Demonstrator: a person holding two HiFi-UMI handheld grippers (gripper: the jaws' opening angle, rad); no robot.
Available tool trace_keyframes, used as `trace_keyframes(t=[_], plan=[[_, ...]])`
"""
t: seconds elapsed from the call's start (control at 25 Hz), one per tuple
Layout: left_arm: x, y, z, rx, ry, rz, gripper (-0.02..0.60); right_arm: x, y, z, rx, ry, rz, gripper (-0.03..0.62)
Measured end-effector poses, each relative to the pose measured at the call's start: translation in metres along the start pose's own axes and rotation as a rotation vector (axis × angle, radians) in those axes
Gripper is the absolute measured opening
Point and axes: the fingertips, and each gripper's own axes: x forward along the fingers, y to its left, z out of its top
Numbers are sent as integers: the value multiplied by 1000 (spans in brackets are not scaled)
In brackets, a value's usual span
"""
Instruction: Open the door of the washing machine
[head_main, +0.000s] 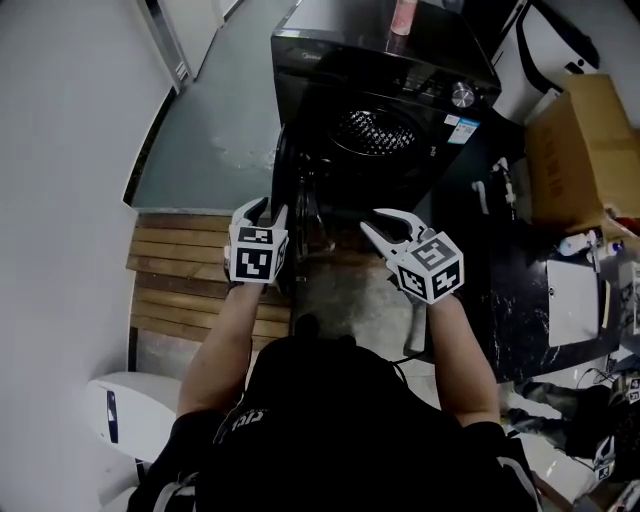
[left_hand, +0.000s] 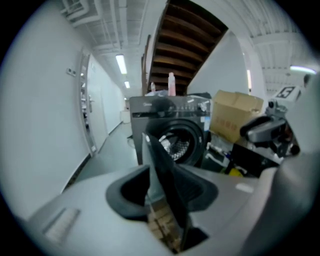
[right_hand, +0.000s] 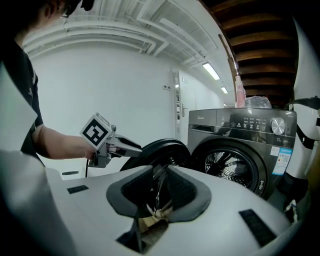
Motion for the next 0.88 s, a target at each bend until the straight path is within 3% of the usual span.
trace_keyframes(t=[0.48, 0.76, 0.88], plan=[[0, 35, -4, 2, -18, -81, 146, 39, -4, 14, 60, 21, -27, 83], [-5, 64, -7, 41, -8, -74, 127, 64, 12, 25, 53, 30, -32, 83], [-6, 76, -8, -4, -13, -82, 127, 70, 18, 23, 49, 47, -27, 83]])
